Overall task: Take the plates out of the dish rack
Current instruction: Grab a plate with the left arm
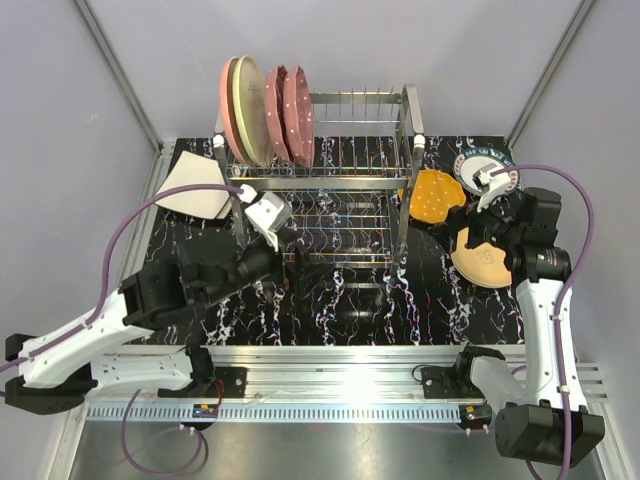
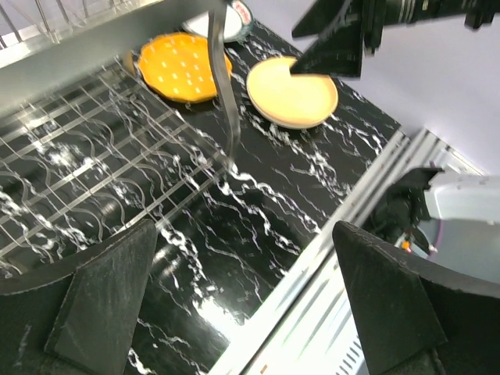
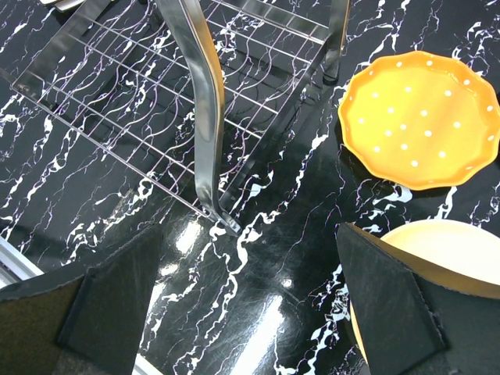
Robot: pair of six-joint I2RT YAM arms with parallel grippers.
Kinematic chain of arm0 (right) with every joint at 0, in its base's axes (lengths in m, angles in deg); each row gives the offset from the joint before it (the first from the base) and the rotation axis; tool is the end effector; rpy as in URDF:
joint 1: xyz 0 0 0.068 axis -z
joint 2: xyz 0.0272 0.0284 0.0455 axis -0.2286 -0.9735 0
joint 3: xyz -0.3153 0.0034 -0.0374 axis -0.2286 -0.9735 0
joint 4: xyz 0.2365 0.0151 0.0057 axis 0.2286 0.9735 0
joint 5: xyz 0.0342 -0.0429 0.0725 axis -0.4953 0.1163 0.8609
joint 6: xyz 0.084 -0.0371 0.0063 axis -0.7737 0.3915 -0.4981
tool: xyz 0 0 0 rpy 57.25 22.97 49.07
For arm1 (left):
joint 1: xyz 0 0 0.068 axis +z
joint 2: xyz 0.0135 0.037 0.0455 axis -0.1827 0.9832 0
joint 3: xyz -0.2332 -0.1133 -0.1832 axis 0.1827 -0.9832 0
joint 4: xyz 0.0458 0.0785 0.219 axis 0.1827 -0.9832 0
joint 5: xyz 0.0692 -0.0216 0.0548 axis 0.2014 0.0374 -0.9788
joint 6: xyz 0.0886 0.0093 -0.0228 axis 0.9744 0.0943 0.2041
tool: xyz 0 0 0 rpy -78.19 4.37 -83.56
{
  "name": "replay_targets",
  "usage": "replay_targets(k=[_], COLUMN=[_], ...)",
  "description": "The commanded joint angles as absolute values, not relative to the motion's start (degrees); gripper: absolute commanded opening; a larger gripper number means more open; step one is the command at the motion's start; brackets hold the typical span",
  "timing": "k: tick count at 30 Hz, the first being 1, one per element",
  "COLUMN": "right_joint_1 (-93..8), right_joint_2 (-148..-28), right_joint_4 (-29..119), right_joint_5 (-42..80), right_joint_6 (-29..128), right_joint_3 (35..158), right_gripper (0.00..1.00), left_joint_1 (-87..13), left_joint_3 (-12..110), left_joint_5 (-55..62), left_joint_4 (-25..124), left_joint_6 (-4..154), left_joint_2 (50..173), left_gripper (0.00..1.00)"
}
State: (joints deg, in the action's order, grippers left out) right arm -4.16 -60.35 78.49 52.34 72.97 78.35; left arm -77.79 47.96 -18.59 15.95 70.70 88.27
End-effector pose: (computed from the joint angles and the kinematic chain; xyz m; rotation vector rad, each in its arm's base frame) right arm 0.1741 0.0266 0.3697 -0.5421 1.9114 0.4504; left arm 0.0825 -0.1463 0.4530 0.6424 1.7459 -0.8188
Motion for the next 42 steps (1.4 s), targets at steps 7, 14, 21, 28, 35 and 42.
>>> replay_targets(k=[7, 14, 21, 28, 35, 42], right_joint_1=[-3.90, -3.99, -3.90, -3.99, -3.90, -3.99], right_joint_2=[-59.31, -59.13, -58.08, -57.72, -57.72, -57.72], right_joint_4=[75.59, 75.50, 75.32, 75.24, 75.24, 75.24], right_joint_5=[51.34, 51.34, 51.25, 51.34, 51.43, 51.34], right_joint_6=[70.70, 70.79, 70.79, 70.96, 71.23, 71.14], right_joint_3=[77.94, 77.77, 77.33, 77.24, 77.06, 76.98], right_gripper=[1.00, 1.00, 1.00, 1.00, 1.00, 1.00], left_joint_1=[-78.47, -78.38, -73.20, -68.02, -67.04, -66.25], left_joint_3=[59.26, 72.43, 92.56, 99.70, 101.02, 102.95], left_joint_5=[-26.68, -39.14, -40.76, -42.42, -46.64, -48.66], left_joint_4=[16.56, 11.91, 1.89, 1.88, 3.64, 4.35], left_joint_6=[76.71, 77.42, 72.33, 66.89, 65.20, 66.96], left_joint_2=[95.46, 103.29, 116.11, 119.56, 121.58, 124.92], left_gripper=[0.99, 0.99, 0.99, 0.96, 0.91, 0.89])
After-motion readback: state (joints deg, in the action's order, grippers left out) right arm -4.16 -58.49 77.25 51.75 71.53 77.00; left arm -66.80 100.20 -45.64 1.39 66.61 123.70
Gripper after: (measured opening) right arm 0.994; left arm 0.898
